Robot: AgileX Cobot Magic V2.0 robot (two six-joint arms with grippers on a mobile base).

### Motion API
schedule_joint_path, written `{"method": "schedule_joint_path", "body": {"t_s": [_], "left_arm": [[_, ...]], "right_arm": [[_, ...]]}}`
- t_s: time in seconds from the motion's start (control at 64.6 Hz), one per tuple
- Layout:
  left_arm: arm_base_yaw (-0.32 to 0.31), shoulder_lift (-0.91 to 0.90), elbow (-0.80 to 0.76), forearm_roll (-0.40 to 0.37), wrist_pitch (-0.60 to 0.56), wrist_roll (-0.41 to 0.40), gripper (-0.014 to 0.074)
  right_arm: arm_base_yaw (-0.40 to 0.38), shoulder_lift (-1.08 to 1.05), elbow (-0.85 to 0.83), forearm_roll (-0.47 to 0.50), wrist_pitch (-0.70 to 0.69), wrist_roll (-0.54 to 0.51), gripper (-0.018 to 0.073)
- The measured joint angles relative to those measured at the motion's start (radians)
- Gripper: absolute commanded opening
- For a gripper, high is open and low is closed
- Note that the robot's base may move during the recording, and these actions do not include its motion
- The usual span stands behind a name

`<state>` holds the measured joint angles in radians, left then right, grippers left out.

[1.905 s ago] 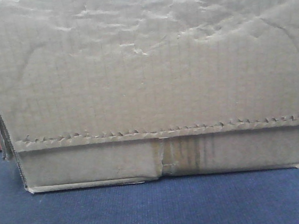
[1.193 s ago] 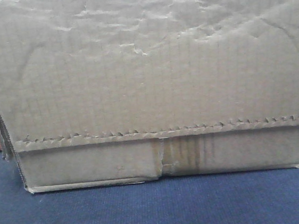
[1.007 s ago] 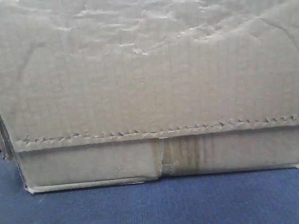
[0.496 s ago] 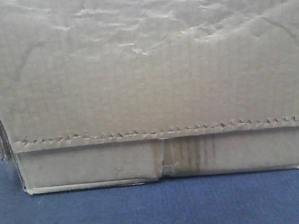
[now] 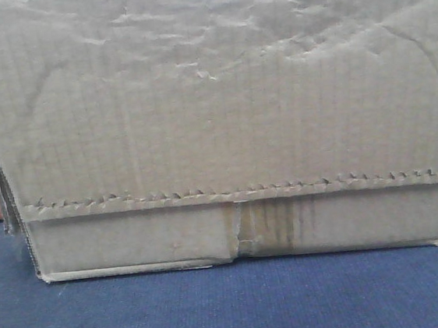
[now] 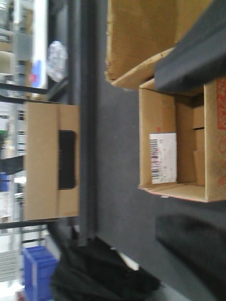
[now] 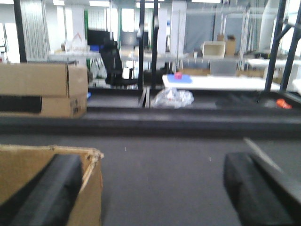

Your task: Stack two boxes on right shelf middle

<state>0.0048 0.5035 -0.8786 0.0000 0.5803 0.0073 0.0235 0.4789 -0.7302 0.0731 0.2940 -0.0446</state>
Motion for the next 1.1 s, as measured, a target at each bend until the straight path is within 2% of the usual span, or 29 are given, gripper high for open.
{"method": "schedule_joint_path", "body": {"t_s": [0.031,0.279,0.434,0.527,0.666,0.883,1.1], "left_arm": [[0.000,0.035,-0.007,0.000,0.003,0.000,0.0617],[-0.023,0.274,-0.113,-0.014,0.098,0.000,0.0598],[-0.023,0.500,-0.304,0.000,0.300,0.003,0.0598],[-0.015,0.653,-0.435,0.000,0.432,0.052,0.0598],[0.044,0.839,-0.614,-0.033,0.567,0.132,0.0598],[0.182,1.029,-0.723,-0.037,0.602,0.217,0.0598],[0.201,1.182,-0.729,-0.036,0.604,0.244,0.0598]], "right_arm": [[0.000,0.020,0.000,0.000,0.000,0.000,0.0568],[0.006,0.102,0.000,0.000,0.000,0.000,0.0568],[0.037,0.103,-0.001,-0.002,0.000,0.001,0.0568],[0.053,0.108,-0.002,-0.002,0.000,0.001,0.0568],[0.062,0.119,-0.005,-0.002,0.000,0.001,0.0568],[0.063,0.123,-0.005,-0.002,0.000,0.001,0.0568],[0.063,0.123,-0.005,-0.002,0.000,0.001,0.0568]]}}
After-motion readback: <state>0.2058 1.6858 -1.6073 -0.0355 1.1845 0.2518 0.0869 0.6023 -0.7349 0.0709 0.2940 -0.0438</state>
